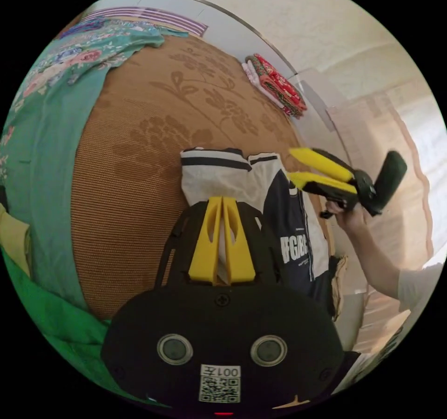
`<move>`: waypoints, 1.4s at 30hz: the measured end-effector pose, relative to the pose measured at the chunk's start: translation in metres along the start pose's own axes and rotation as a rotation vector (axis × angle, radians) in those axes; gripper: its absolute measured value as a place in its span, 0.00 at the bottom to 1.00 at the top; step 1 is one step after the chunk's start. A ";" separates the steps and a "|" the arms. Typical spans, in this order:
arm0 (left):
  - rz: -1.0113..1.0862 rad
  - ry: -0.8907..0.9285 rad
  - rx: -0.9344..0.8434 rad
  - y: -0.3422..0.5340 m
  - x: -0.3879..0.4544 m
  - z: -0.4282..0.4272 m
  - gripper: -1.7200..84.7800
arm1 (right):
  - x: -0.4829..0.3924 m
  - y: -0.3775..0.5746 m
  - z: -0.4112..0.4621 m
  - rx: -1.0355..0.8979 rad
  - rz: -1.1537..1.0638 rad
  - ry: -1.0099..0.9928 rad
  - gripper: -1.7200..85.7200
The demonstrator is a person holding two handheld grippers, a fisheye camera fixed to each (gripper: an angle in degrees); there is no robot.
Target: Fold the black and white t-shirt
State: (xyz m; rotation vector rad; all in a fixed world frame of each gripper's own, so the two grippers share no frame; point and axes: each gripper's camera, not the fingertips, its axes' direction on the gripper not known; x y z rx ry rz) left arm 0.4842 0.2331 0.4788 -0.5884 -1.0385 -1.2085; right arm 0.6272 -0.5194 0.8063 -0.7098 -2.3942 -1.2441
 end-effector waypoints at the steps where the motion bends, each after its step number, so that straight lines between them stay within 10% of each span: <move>1: 0.013 -0.025 0.017 0.006 -0.002 0.001 0.01 | 0.003 -0.011 0.009 -0.008 -0.001 -0.021 0.15; 7: 0.085 -0.138 0.067 0.049 -0.001 0.004 0.01 | 0.048 -0.076 0.074 -0.082 0.147 -0.486 0.13; 13: 0.116 -0.157 0.041 0.082 -0.004 0.013 0.01 | 0.037 -0.099 0.103 -0.269 0.009 -0.279 0.08; 19: 0.069 -0.215 0.055 0.114 -0.033 -0.014 0.03 | 0.045 -0.062 0.008 0.051 -0.070 -0.220 0.05; 29: 0.059 -0.058 0.067 0.125 -0.070 -0.008 0.09 | 0.093 0.110 -0.018 -0.202 0.242 -0.240 0.07; 42: 0.153 0.374 -0.119 0.085 -0.104 0.040 0.05 | 0.124 0.096 0.006 -0.087 0.248 -0.516 0.09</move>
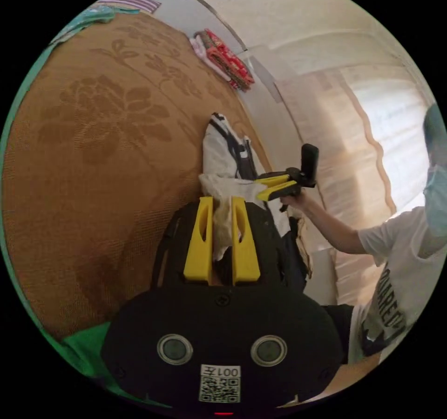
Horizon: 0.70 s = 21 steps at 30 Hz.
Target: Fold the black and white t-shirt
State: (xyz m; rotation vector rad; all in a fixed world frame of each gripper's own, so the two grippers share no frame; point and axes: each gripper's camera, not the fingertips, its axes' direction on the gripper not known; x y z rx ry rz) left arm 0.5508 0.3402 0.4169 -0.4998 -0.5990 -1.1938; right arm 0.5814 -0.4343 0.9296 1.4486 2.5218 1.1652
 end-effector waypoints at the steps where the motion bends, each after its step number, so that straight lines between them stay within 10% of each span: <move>1: 0.040 0.017 0.033 -0.002 0.007 -0.004 0.03 | -0.002 -0.002 -0.003 0.019 -0.011 -0.001 0.08; 21: 0.753 -0.263 -0.456 0.043 0.146 0.027 0.01 | -0.183 0.059 -0.008 -0.056 -0.341 0.420 0.03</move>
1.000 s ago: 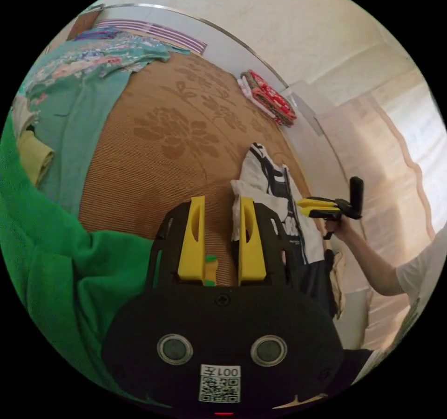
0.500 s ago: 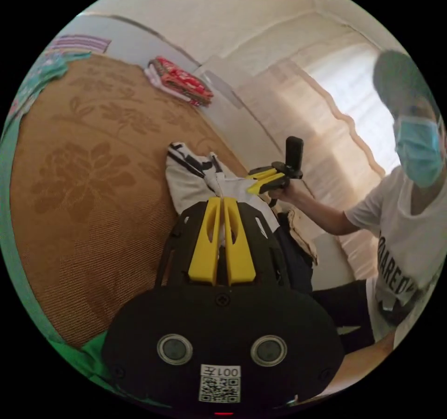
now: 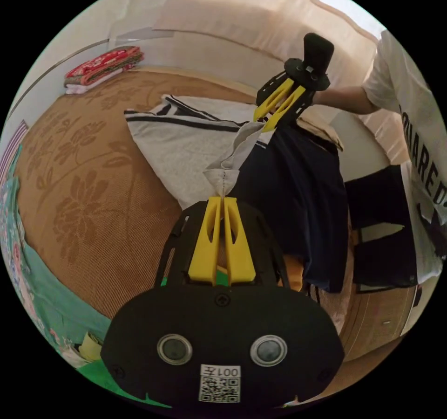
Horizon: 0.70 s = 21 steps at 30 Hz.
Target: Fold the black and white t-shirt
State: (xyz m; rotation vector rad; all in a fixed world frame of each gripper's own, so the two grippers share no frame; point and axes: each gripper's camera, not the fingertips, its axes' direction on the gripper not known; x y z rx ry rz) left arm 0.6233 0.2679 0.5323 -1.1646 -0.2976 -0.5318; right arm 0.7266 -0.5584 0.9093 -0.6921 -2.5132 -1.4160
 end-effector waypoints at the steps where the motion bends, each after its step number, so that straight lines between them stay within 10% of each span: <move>1: 0.020 0.003 -0.026 -0.001 0.005 0.003 0.01 | -0.004 0.001 0.004 -0.016 -0.006 0.003 0.03; 9: 0.082 -0.100 -0.209 -0.010 0.034 0.025 0.01 | 0.013 0.035 0.034 -0.143 0.074 -0.090 0.06; 15: -0.056 -0.182 -0.157 -0.009 0.043 0.009 0.01 | 0.106 0.021 0.008 -0.086 0.258 0.249 0.09; 21: -0.317 -0.087 -0.005 0.009 0.012 -0.010 0.01 | 0.207 -0.019 0.018 0.072 0.486 0.118 0.15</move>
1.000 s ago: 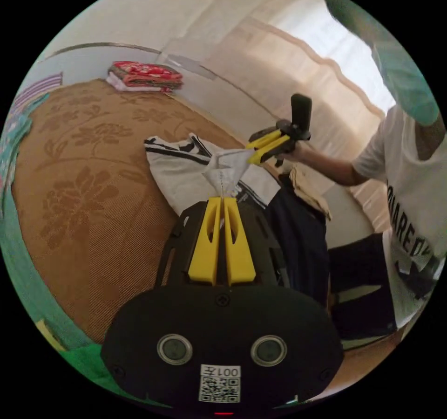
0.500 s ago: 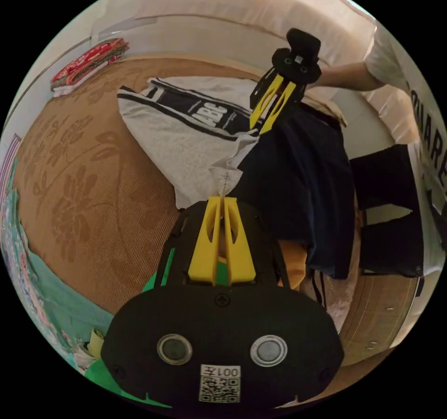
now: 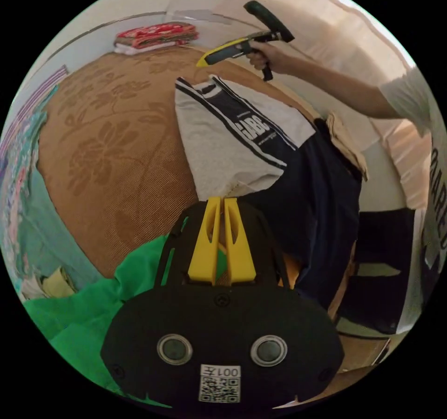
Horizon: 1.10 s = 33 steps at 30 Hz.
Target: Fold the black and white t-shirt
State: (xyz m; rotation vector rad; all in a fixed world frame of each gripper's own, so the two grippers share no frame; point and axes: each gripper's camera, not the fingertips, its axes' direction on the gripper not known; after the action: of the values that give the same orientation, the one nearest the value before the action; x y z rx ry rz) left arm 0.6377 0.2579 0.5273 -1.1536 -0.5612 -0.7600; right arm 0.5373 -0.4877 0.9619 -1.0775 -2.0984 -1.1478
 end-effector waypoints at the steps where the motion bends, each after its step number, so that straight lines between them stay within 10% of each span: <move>1: -0.030 0.031 0.027 0.003 -0.004 -0.004 0.01 | 0.005 -0.004 0.006 -0.012 0.024 -0.018 0.15; 11: -0.100 0.074 0.086 0.023 0.008 -0.017 0.01 | 0.061 0.001 0.052 -0.039 0.325 -0.090 0.07; 33: -0.279 -0.024 -0.075 -0.017 -0.038 0.020 0.01 | 0.205 0.162 -0.057 0.080 0.024 -0.702 0.04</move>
State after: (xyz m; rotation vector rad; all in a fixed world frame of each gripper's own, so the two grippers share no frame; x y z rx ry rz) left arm 0.6004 0.2824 0.5162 -1.1677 -0.7281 -1.0138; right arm 0.5615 -0.4019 1.2139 -1.6287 -2.6006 -0.7157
